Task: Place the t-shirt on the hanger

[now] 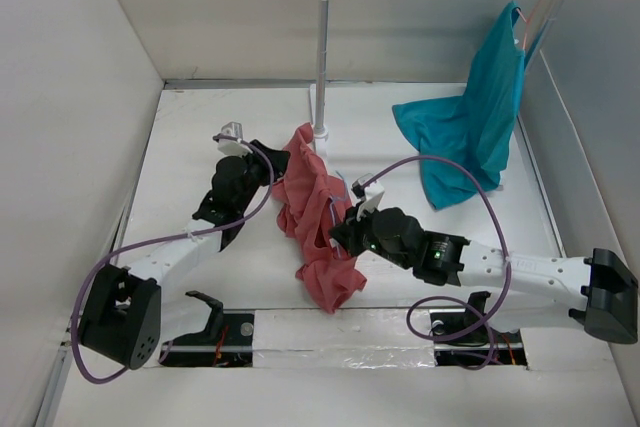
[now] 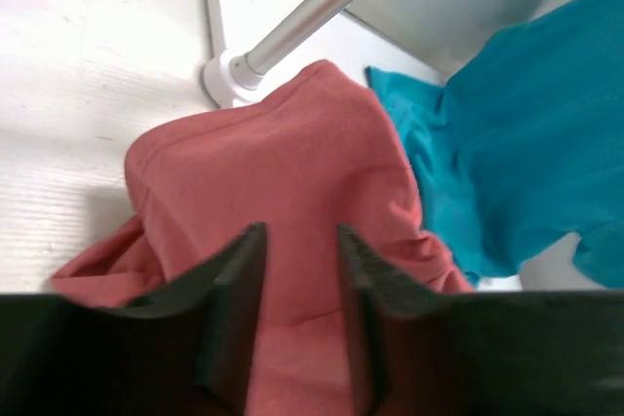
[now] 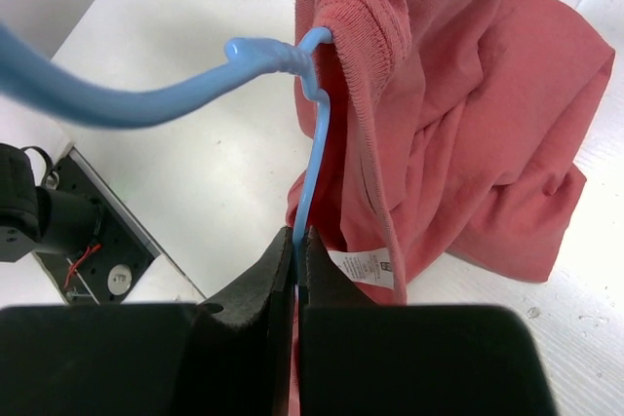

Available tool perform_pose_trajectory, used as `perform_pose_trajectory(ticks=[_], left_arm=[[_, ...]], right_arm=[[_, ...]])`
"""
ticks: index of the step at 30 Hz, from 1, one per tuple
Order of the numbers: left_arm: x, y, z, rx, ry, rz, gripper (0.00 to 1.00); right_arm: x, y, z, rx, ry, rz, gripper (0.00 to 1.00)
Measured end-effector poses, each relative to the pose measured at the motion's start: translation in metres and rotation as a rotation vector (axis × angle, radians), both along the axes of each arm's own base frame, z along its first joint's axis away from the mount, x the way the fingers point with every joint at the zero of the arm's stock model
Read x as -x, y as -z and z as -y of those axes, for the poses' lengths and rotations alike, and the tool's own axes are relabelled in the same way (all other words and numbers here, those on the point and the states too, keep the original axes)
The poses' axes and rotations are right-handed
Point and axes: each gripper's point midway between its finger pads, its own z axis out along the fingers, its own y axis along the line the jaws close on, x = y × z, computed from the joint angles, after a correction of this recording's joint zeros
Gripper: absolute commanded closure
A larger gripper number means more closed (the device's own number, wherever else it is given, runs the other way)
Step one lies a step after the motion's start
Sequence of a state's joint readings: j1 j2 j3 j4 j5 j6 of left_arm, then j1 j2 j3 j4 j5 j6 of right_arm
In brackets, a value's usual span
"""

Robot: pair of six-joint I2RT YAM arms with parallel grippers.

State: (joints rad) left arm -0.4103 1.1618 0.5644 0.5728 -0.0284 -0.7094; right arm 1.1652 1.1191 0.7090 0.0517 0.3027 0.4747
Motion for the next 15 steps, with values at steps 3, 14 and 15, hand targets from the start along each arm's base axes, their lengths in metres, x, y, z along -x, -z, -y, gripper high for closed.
perform_pose_trajectory(ticks=[3, 14, 15], left_arm=[[-0.002, 0.007, 0.000, -0.054, 0.015, 0.006, 0.52], [-0.033, 0.020, 0.016, -0.261, 0.111, 0.049, 0.61], [-0.034, 0.021, 0.017, -0.270, 0.117, 0.056, 0.72]], right_arm=[[0.001, 0.000, -0.001, -0.003, -0.007, -0.002, 1.00], [0.006, -0.009, 0.000, -0.032, -0.034, 0.000, 1.00], [0.007, -0.010, -0.001, -0.033, -0.037, 0.000, 1.00]])
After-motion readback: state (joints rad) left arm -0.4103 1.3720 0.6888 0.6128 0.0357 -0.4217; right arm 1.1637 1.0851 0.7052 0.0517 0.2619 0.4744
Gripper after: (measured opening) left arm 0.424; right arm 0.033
